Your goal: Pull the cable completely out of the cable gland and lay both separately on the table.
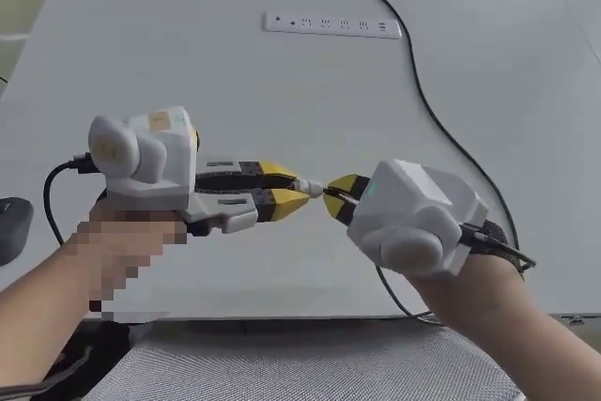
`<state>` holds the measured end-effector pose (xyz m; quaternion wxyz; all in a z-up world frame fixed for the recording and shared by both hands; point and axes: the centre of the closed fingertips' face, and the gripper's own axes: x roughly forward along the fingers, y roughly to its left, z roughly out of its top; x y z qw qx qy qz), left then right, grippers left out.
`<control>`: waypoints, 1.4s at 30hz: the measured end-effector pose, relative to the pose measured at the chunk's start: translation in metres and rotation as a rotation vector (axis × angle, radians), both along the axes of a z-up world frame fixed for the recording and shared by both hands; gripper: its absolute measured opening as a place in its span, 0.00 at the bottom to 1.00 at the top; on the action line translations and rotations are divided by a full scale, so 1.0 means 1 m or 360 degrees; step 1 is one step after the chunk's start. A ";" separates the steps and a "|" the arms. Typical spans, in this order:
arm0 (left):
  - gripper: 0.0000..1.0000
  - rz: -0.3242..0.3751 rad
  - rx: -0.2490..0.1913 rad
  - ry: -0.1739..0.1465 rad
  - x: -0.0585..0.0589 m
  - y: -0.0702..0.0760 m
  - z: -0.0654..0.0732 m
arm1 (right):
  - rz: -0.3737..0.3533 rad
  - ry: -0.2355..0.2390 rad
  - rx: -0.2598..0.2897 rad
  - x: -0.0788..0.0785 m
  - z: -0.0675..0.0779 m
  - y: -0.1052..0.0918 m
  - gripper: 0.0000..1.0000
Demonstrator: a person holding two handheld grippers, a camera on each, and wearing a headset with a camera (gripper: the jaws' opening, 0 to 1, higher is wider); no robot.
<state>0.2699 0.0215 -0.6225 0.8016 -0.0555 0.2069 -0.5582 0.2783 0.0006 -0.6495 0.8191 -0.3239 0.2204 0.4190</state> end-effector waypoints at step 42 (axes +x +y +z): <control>0.15 0.0001 -0.0009 -0.0019 0.001 0.004 0.002 | -0.0786 0.0728 0.0288 0.005 -0.070 -0.074 0.00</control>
